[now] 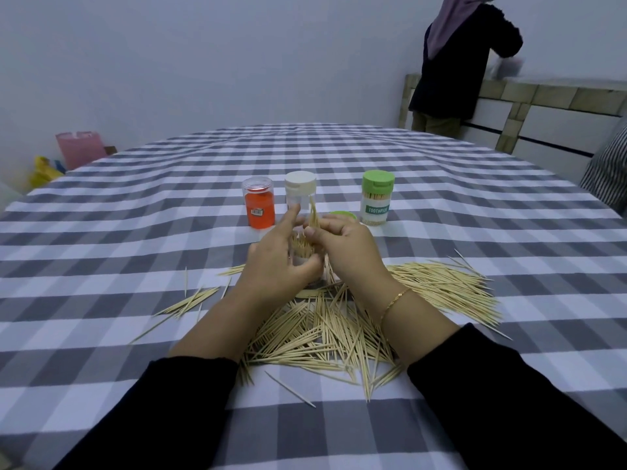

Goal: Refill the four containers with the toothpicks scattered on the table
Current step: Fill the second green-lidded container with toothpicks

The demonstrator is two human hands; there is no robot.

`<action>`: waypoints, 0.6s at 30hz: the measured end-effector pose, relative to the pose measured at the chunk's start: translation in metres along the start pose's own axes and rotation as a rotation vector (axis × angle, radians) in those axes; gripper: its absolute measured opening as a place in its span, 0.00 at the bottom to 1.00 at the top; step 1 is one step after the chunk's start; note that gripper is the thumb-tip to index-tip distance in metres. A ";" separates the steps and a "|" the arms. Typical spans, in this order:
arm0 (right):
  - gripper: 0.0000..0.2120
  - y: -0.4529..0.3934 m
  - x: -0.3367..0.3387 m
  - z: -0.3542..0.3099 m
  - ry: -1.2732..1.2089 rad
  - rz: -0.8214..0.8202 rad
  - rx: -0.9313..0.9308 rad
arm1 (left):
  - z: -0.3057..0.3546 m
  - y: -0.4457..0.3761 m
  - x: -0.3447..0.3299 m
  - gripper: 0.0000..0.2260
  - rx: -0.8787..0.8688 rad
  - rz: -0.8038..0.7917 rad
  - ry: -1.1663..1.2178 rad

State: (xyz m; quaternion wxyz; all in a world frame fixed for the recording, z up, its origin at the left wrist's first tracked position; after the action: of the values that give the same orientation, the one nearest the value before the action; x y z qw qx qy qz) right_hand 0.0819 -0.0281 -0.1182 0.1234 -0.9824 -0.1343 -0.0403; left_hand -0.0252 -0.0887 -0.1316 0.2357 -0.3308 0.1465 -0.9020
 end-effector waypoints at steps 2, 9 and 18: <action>0.06 0.003 0.002 -0.002 -0.042 -0.052 -0.048 | 0.001 0.000 0.001 0.39 0.006 0.015 0.030; 0.17 0.004 0.002 -0.001 -0.082 -0.074 -0.099 | 0.004 0.002 0.004 0.34 -0.007 0.014 0.032; 0.24 0.007 -0.005 -0.004 -0.005 -0.142 0.083 | 0.002 -0.001 -0.001 0.32 -0.089 -0.022 0.017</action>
State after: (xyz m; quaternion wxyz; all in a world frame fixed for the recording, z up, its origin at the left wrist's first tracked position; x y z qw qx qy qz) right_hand 0.0791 -0.0370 -0.1166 0.1604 -0.9645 -0.2056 -0.0409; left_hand -0.0231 -0.0876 -0.1302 0.2095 -0.3348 0.1848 -0.8999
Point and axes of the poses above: each hand's wrist, its own y-axis away from the middle knuckle, its own x-axis out of the back of the hand, z = x × y, the point moved 3 cm from there along -y, towards the middle knuckle, and after that the axes turned 7 degrees about z, right-handed, at the moved point
